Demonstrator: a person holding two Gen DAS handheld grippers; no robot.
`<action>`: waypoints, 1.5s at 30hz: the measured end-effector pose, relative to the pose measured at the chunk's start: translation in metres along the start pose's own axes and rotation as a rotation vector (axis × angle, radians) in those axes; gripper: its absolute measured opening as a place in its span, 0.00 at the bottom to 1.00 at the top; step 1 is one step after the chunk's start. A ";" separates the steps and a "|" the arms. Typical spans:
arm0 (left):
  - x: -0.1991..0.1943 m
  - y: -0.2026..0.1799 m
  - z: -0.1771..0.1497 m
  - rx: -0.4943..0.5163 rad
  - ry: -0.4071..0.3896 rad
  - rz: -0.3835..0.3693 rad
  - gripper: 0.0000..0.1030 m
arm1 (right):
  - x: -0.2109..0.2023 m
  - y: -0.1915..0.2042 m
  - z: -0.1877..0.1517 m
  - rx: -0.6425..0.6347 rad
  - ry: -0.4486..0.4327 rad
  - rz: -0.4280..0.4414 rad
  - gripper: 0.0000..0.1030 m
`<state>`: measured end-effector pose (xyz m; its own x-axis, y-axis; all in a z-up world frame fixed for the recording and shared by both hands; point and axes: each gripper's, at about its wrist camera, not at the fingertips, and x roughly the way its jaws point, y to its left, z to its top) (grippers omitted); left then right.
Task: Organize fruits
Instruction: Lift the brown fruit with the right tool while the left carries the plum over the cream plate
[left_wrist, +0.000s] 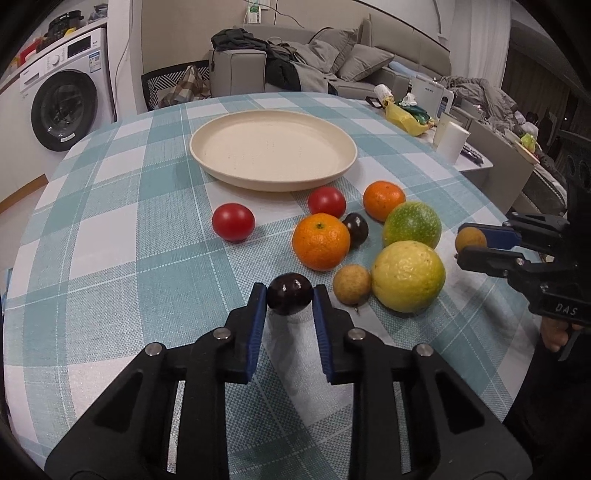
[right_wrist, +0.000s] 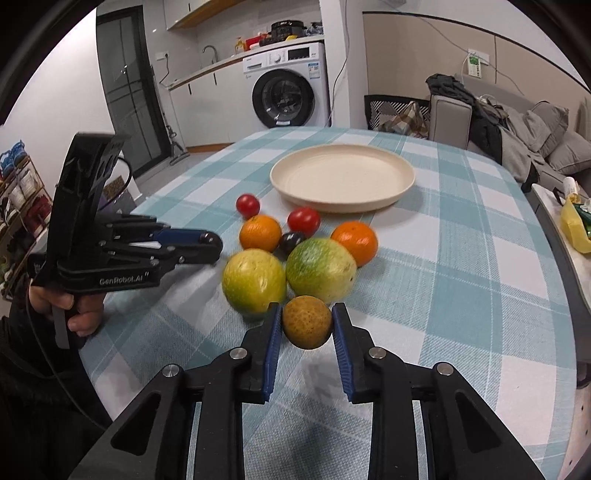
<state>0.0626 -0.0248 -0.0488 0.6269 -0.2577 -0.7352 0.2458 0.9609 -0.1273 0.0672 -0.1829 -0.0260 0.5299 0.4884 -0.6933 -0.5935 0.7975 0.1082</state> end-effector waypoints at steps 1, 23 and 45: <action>-0.003 0.000 0.001 -0.002 -0.013 -0.002 0.22 | 0.000 -0.001 0.003 0.007 -0.010 -0.005 0.27; -0.017 -0.010 0.035 0.017 -0.155 0.071 0.22 | 0.014 -0.015 0.057 0.097 -0.131 -0.026 0.27; 0.032 0.004 0.082 -0.027 -0.166 0.098 0.22 | 0.061 -0.026 0.100 0.160 -0.106 -0.037 0.27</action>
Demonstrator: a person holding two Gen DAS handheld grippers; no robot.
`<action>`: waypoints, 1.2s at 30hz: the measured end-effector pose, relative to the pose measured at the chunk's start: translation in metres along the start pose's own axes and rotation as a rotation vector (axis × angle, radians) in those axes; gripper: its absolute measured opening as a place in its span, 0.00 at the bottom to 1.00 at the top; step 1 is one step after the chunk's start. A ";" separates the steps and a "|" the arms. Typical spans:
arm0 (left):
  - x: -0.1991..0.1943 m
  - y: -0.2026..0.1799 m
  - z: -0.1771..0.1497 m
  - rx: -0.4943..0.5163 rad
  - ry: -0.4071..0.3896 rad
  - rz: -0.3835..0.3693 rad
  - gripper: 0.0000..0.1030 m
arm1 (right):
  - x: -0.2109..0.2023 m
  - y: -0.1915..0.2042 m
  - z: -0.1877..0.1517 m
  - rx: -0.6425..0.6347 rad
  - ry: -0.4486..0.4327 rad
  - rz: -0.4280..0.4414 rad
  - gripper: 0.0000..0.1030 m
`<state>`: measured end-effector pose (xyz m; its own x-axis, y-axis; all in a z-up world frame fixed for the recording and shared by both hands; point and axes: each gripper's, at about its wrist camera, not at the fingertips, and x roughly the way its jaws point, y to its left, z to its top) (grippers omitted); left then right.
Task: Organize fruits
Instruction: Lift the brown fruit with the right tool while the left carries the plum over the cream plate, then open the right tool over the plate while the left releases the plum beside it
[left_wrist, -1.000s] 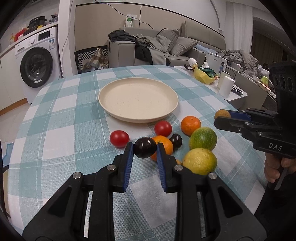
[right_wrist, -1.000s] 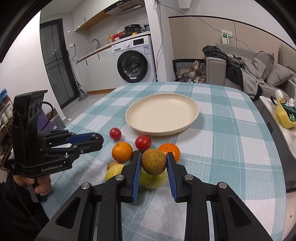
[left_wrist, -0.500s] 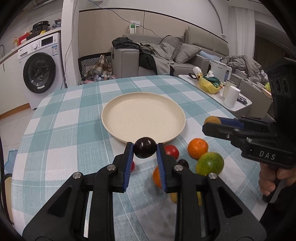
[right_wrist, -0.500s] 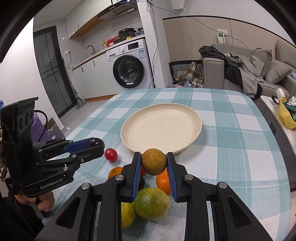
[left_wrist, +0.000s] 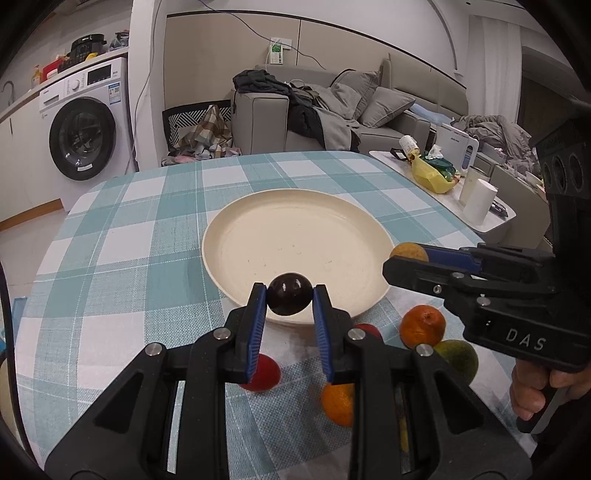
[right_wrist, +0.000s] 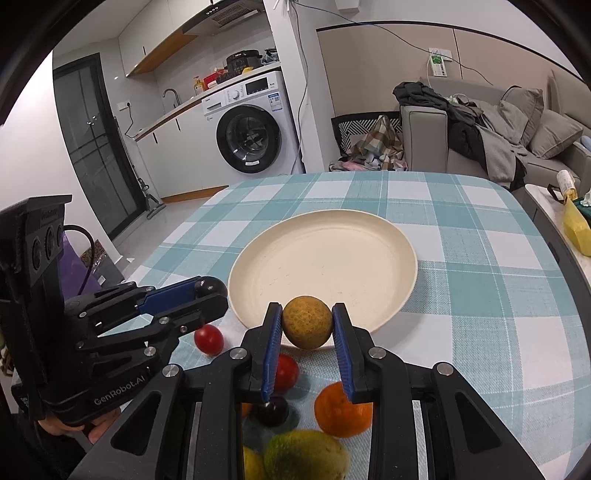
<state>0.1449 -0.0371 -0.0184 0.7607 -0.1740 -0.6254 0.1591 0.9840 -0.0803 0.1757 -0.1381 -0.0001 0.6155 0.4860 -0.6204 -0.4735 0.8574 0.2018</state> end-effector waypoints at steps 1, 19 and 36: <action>0.002 0.000 0.000 0.000 0.001 0.003 0.22 | 0.002 -0.001 0.001 0.003 0.001 0.002 0.27; 0.047 0.002 0.006 0.004 0.052 0.002 0.22 | 0.026 -0.017 0.009 0.032 0.045 -0.015 0.27; 0.016 0.007 -0.004 0.002 -0.020 0.042 0.81 | -0.003 -0.022 0.001 0.002 -0.004 -0.051 0.72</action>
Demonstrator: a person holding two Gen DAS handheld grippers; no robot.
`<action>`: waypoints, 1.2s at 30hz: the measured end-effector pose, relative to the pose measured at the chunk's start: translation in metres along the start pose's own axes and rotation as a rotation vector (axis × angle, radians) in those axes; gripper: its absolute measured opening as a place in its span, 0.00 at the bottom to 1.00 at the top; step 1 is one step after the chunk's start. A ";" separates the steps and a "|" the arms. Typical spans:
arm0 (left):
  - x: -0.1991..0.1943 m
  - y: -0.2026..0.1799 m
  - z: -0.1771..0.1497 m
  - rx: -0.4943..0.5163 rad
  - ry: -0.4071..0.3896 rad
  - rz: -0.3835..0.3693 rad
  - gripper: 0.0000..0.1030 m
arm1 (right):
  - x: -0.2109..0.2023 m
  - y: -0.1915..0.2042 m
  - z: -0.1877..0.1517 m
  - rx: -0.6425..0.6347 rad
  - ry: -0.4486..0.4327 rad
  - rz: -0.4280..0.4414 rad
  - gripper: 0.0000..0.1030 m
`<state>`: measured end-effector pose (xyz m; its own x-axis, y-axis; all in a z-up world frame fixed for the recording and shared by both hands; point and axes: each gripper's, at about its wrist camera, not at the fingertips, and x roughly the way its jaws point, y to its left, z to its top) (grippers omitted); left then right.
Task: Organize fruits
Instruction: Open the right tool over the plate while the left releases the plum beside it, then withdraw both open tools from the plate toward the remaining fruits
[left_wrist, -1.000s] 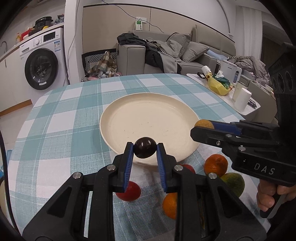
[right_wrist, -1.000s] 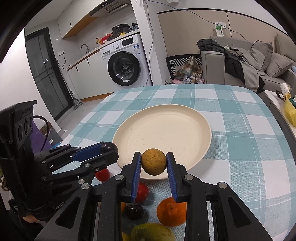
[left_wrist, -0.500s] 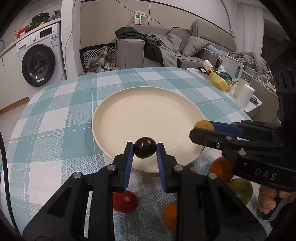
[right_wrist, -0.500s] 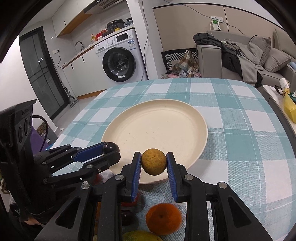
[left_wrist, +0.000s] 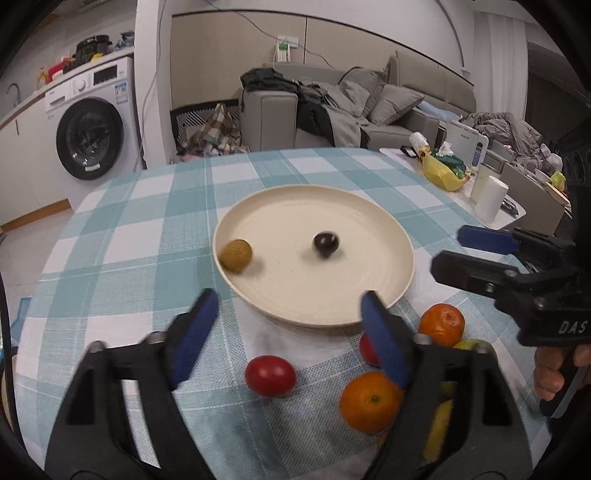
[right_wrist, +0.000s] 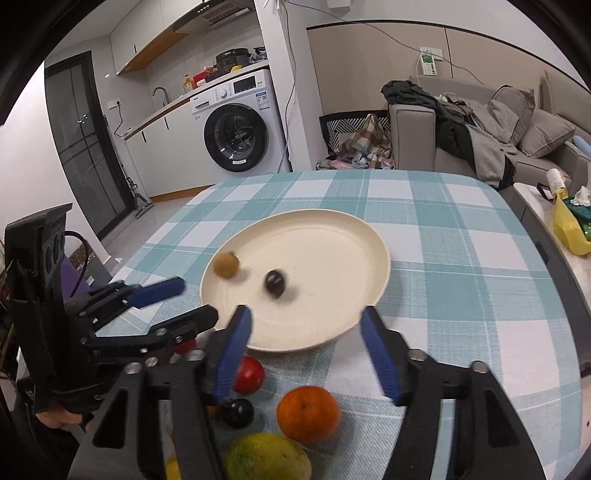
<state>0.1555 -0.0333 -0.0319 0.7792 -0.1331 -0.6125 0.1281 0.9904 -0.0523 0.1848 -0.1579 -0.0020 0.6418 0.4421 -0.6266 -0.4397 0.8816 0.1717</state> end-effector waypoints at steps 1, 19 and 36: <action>-0.007 0.002 -0.001 -0.001 -0.013 -0.006 0.81 | -0.005 -0.001 -0.001 0.000 -0.010 -0.004 0.82; -0.069 -0.009 -0.024 0.010 -0.044 -0.037 0.99 | -0.038 0.004 -0.024 -0.023 -0.011 -0.002 1.00; -0.069 -0.015 -0.035 0.007 -0.005 -0.061 0.99 | -0.038 0.000 -0.051 0.008 0.053 -0.002 1.00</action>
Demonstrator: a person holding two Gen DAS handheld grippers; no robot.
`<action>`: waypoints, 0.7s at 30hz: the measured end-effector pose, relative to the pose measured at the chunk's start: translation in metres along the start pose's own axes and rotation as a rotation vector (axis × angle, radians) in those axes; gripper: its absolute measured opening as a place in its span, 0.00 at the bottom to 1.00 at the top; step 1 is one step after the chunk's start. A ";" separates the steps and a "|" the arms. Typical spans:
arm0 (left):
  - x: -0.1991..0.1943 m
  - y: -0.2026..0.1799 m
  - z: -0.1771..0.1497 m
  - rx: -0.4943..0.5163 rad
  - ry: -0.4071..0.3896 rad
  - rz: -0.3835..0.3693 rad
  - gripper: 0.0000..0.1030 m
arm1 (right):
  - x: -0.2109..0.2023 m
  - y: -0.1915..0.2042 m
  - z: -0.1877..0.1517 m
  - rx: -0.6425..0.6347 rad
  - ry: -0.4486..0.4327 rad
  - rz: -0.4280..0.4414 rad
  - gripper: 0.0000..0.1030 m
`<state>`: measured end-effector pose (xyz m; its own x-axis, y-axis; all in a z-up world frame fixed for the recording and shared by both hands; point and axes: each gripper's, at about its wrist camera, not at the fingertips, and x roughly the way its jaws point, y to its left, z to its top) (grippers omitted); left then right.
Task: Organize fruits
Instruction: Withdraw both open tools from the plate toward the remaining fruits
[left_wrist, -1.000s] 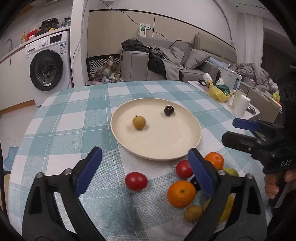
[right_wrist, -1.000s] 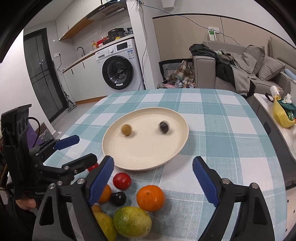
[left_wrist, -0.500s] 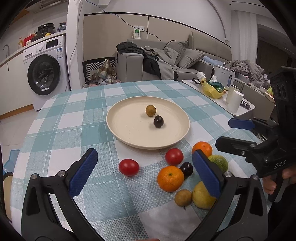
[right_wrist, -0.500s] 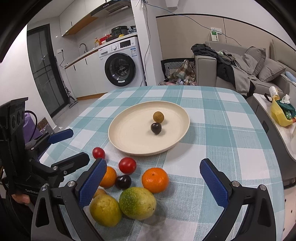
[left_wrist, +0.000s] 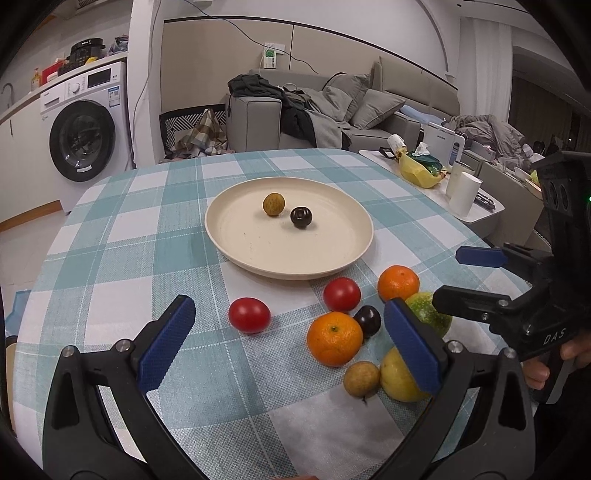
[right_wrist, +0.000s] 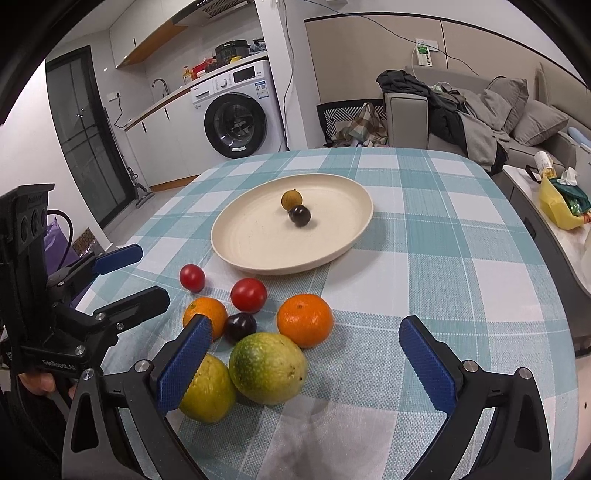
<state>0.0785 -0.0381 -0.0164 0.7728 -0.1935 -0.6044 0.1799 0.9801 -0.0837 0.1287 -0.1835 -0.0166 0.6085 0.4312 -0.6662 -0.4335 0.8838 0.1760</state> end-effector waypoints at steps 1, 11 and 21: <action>0.001 0.000 0.000 0.003 0.000 0.003 0.99 | 0.000 0.000 -0.002 0.002 0.005 0.000 1.00; 0.003 0.000 0.000 -0.001 0.004 0.004 0.99 | -0.001 -0.001 -0.011 0.002 0.029 -0.003 1.00; 0.008 0.001 -0.002 0.004 0.018 -0.004 0.99 | 0.006 0.002 -0.017 -0.014 0.053 -0.004 1.00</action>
<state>0.0838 -0.0390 -0.0232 0.7613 -0.1965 -0.6179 0.1857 0.9791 -0.0826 0.1206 -0.1826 -0.0324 0.5742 0.4174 -0.7044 -0.4409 0.8825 0.1635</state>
